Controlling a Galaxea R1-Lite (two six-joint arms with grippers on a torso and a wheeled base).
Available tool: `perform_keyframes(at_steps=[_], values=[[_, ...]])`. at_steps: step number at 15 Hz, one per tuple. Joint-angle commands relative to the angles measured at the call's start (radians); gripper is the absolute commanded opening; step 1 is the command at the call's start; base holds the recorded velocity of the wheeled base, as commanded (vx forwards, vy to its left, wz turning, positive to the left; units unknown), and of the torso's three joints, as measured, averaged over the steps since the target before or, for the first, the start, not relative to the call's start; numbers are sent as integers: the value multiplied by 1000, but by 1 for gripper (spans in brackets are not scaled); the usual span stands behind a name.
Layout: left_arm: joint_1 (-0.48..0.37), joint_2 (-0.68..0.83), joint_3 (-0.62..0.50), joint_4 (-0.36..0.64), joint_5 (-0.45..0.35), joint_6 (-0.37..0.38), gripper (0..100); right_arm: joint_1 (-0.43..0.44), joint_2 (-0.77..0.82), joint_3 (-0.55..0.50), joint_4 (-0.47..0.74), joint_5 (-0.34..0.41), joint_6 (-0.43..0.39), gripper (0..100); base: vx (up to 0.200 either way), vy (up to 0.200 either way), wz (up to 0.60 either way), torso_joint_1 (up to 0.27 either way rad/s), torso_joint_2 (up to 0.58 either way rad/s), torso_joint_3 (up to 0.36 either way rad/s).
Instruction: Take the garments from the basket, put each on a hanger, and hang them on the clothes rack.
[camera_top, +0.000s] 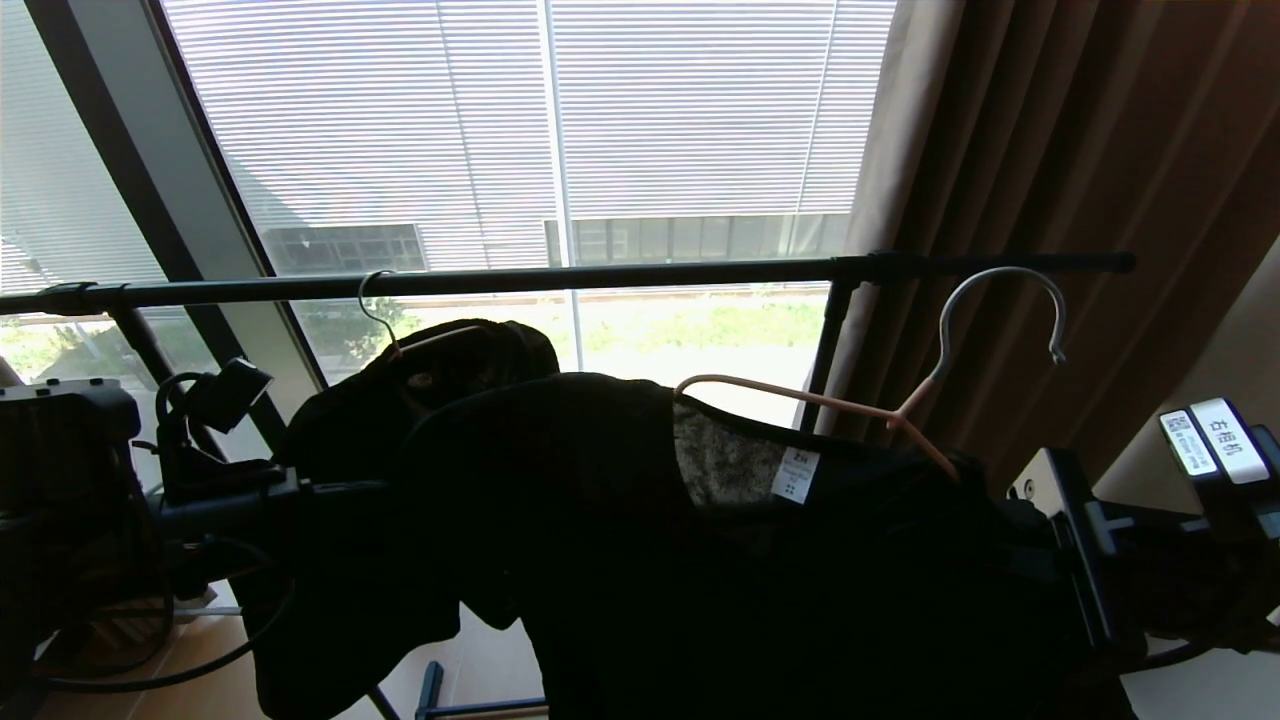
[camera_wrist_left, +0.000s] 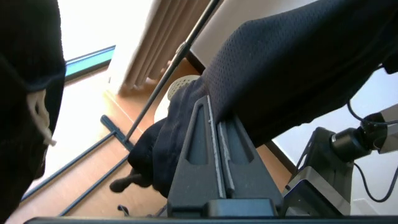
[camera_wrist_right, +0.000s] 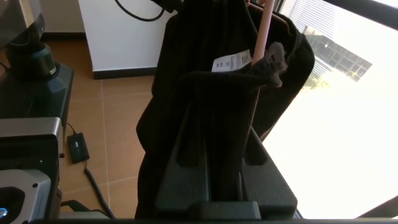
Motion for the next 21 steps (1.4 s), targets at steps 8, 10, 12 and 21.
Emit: perform_keyframes(at_steps=[8, 10, 12, 21], values=[[29, -10, 42, -2, -2, 2, 0, -10, -20, -1, 1, 3, 1, 0, 0, 0, 0, 0, 0, 0], [25, -15, 47, -22, -3, 10, 0, -10, -17, -3, 1, 6, 1, 0, 0, 0, 0, 0, 0, 0], [25, -13, 56, -60, -3, 10, 0, -10, -17, -3, 0, 6, 1, 0, 0, 0, 0, 0, 0, 0], [32, -58, 104, -125, 0, 12, 100, -16, -9, -10, 1, 5, 1, 0, 0, 0, 0, 0, 0, 0]])
